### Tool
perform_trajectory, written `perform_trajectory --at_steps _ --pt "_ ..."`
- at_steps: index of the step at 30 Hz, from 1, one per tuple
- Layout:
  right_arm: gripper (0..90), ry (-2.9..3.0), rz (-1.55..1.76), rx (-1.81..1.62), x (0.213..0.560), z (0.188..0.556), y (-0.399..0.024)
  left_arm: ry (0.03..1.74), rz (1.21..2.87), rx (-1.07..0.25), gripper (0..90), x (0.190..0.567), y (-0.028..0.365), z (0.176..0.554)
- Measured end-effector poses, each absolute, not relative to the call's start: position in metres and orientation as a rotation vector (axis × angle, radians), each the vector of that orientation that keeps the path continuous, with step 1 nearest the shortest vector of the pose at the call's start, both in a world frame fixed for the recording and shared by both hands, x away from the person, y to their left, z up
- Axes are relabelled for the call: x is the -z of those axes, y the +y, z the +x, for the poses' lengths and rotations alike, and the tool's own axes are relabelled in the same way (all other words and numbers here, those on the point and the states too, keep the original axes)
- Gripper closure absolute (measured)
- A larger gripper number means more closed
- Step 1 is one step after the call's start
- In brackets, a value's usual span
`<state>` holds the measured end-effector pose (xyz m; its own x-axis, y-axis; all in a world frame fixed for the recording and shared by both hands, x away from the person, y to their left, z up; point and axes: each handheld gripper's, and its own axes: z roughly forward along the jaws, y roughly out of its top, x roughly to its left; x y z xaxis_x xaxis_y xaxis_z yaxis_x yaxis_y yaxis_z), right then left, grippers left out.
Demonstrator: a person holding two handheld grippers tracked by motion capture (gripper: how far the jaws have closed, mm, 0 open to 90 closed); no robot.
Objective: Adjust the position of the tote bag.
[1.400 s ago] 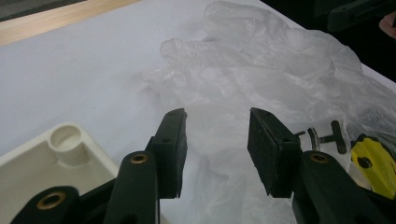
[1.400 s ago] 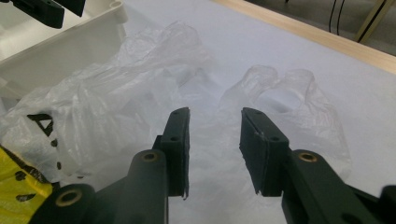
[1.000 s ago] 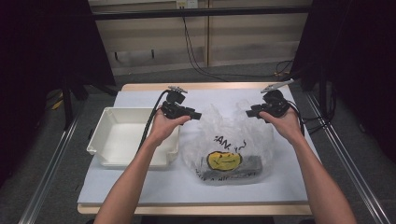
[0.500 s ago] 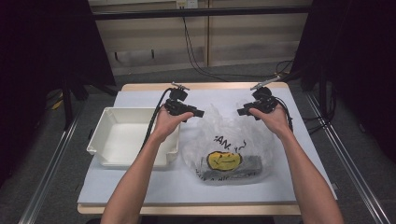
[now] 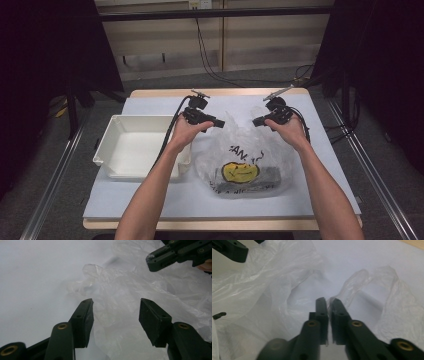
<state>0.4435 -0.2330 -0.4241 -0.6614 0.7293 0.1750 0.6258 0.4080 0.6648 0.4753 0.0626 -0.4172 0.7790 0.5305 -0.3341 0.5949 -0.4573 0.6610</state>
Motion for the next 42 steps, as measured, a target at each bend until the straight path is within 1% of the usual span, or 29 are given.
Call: perform_trajectory --at_steps 9,10,11,12,15,16,17,18,19,20,21,23,27,33,35,38,42 --pt "90.0 2.492 1.215 -1.138 0.418 0.440 -0.234 0.842 2.156 0.129 45.5 0.419 0.060 0.475" --pt "90.0 2.487 1.216 -1.145 0.418 0.440 -0.234 0.828 2.176 0.124 45.8 0.420 0.060 0.475" --pt "90.0 2.487 1.216 -1.145 0.418 0.440 -0.234 0.841 2.157 0.131 45.8 0.420 0.058 0.474" --pt "90.0 2.484 1.211 -1.148 0.417 0.441 -0.235 0.824 2.166 0.143 47.2 0.421 0.058 0.475" --pt "90.0 2.473 1.206 -1.167 0.414 0.439 -0.235 0.804 2.177 0.161 56.1 0.421 0.057 0.474" --pt "90.0 2.473 1.206 -1.167 0.414 0.439 -0.235 0.799 2.169 0.162 56.1 0.420 0.056 0.473" --pt "90.0 2.469 1.203 -1.170 0.413 0.439 -0.236 0.790 2.168 0.166 60.9 0.419 0.057 0.473" --pt "90.0 2.467 1.200 -1.179 0.412 0.438 -0.236 0.781 2.165 0.179 72.7 0.418 0.057 0.472" --pt "90.0 2.467 1.200 -1.179 0.412 0.438 -0.236 0.770 2.172 0.165 72.7 0.418 0.057 0.472" --pt "90.0 2.464 1.198 -1.178 0.411 0.438 -0.237 0.766 2.167 0.174 76.6 0.418 0.057 0.472" --pt "90.0 2.459 1.192 -1.179 0.409 0.436 -0.237 0.768 2.155 0.182 85.0 0.418 0.056 0.471" --pt "90.0 2.455 1.182 -1.185 0.406 0.434 -0.237 0.740 2.157 0.188 89.5 0.417 0.057 0.470" --pt "90.0 2.441 1.169 -1.226 0.401 0.431 -0.241 0.733 2.144 0.177 90.0 0.414 0.058 0.467" --pt "90.0 2.417 1.152 -1.266 0.392 0.424 -0.246 0.673 2.101 0.174 90.0 0.405 0.059 0.458" --pt "90.0 2.398 1.135 -1.306 0.386 0.418 -0.250 0.654 2.098 0.153 90.0 0.400 0.061 0.455" --pt "90.0 2.385 1.118 -1.355 0.378 0.408 -0.256 0.647 2.046 0.146 90.0 0.395 0.067 0.448" --pt "90.0 2.364 1.095 -1.392 0.369 0.396 -0.259 0.624 2.042 0.137 90.0 0.392 0.074 0.440"
